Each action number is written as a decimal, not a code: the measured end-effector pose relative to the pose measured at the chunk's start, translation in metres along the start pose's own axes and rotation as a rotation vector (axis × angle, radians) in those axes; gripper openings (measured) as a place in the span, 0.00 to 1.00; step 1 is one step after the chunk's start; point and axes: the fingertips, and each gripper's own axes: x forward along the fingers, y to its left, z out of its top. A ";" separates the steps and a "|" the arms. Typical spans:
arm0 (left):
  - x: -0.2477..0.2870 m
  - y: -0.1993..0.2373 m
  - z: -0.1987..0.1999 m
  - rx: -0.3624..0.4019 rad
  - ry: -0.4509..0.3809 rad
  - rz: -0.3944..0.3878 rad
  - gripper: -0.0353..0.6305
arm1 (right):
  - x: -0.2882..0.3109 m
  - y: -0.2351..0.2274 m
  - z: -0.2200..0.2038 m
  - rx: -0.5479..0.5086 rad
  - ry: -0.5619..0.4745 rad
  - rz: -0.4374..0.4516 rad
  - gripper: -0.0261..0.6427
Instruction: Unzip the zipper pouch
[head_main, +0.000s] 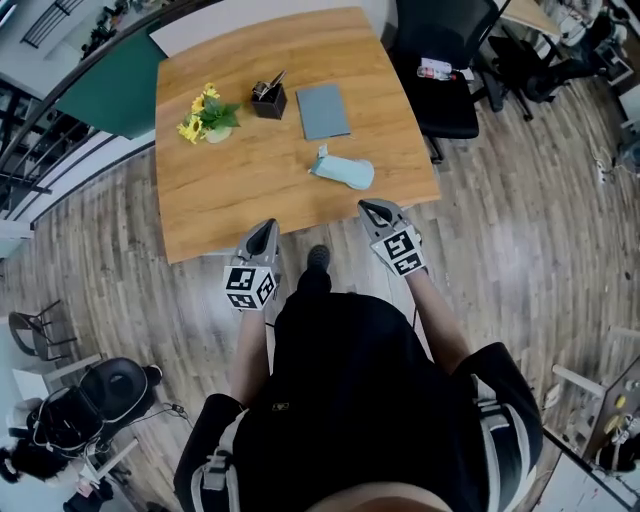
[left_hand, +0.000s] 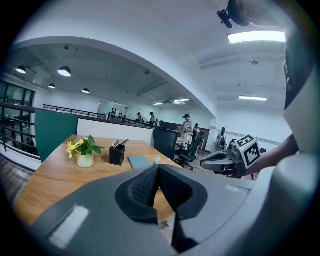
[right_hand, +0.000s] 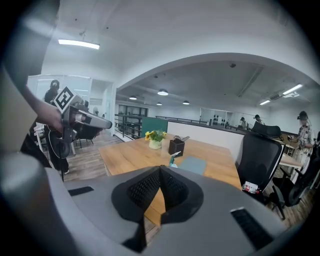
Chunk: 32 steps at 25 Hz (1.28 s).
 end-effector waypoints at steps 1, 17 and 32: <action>0.008 0.005 0.003 -0.001 -0.002 -0.012 0.05 | 0.005 -0.005 0.000 -0.003 0.011 -0.001 0.04; 0.119 0.080 0.026 0.004 0.045 -0.216 0.05 | 0.079 -0.033 -0.014 -0.002 0.172 -0.051 0.29; 0.144 0.120 0.035 -0.021 0.059 -0.236 0.05 | 0.144 -0.033 -0.015 -0.157 0.324 0.049 0.40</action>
